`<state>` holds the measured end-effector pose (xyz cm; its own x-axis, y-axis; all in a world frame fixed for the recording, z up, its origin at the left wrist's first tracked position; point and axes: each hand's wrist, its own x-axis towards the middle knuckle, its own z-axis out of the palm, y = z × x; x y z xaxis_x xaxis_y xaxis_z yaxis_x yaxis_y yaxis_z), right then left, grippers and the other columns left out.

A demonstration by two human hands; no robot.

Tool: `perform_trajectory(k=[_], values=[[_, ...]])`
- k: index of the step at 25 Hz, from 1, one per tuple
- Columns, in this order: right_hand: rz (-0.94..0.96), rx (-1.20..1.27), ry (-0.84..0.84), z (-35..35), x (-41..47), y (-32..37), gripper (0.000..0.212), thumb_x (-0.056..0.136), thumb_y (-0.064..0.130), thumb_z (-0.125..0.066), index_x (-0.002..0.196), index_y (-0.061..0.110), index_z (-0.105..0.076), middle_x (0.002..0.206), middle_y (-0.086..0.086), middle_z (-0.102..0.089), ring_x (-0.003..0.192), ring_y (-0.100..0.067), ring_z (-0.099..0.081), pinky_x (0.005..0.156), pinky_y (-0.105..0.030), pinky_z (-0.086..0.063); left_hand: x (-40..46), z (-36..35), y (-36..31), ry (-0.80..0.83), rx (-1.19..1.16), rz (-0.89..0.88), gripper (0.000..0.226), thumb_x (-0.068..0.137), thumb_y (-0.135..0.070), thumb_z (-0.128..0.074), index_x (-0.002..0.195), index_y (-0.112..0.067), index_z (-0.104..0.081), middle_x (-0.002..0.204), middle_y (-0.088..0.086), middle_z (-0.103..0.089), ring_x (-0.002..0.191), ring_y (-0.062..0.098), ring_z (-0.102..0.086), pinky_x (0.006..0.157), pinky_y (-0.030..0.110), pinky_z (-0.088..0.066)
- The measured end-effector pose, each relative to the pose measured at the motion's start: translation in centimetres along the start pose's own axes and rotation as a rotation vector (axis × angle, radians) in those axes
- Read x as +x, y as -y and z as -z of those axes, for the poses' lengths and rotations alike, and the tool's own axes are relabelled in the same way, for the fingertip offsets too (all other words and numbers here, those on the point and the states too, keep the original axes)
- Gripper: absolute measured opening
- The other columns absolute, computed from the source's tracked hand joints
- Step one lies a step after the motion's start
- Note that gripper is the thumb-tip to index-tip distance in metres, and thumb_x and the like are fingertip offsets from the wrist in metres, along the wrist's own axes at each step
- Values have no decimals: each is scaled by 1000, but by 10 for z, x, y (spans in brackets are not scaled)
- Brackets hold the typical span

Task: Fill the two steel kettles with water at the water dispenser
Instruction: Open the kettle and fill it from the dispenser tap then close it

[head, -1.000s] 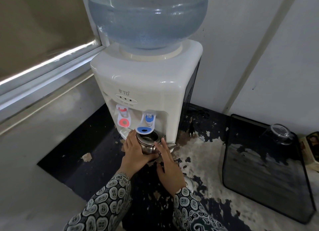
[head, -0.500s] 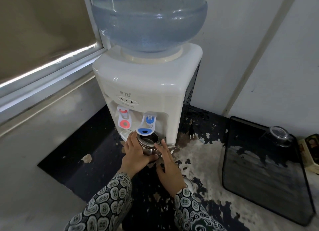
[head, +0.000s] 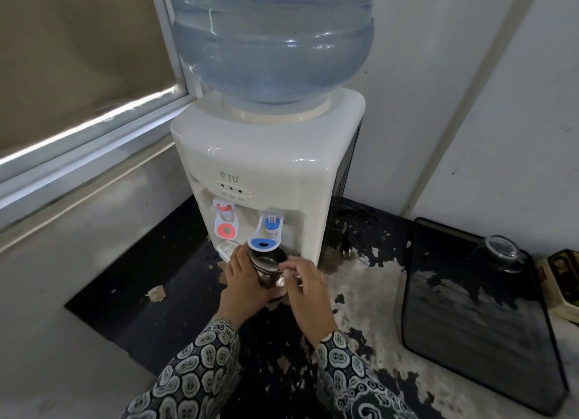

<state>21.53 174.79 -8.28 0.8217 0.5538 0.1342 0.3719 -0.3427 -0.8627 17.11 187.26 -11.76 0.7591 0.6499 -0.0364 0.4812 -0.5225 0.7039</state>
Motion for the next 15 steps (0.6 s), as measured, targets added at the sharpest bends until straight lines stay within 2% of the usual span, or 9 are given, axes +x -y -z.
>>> perform_trajectory(k=[2,5,7,10,15], values=[[-30,145,9,7,7,16,17,95,25,-45,96,20,-61,96,6,-65,91,-11,-59,85,-33,-48,0,0,0,-3,14,-11,117,57,-42,-83,142,-10,-9,148,8,-17,139,29,-14,110,46,-26],[-90,336,51,10,17,33,14,94,30,-48,83,25,-55,78,10,-65,70,1,-59,67,-15,-47,1,0,1,-4,24,-11,118,58,-41,-83,143,-10,-7,148,7,-17,139,28,-14,110,45,-25],[-135,383,56,9,23,40,16,92,29,-52,78,21,-53,71,8,-64,65,0,-58,63,-12,-45,1,0,1,-1,31,-9,119,58,-42,-83,143,-9,-5,149,8,-15,140,29,-13,110,46,-25],[-207,391,71,11,30,45,20,90,28,-55,76,13,-52,69,2,-62,61,-5,-55,61,-18,-43,2,-1,2,-2,43,-3,120,58,-43,-83,143,-9,-5,148,9,-16,139,30,-13,110,46,-26],[-340,478,123,13,33,47,17,89,22,-56,77,10,-54,64,4,-58,46,5,-49,50,-11,-40,4,-1,3,-8,31,6,121,57,-41,-83,143,-10,-4,147,8,-16,139,29,-14,108,45,-28]])
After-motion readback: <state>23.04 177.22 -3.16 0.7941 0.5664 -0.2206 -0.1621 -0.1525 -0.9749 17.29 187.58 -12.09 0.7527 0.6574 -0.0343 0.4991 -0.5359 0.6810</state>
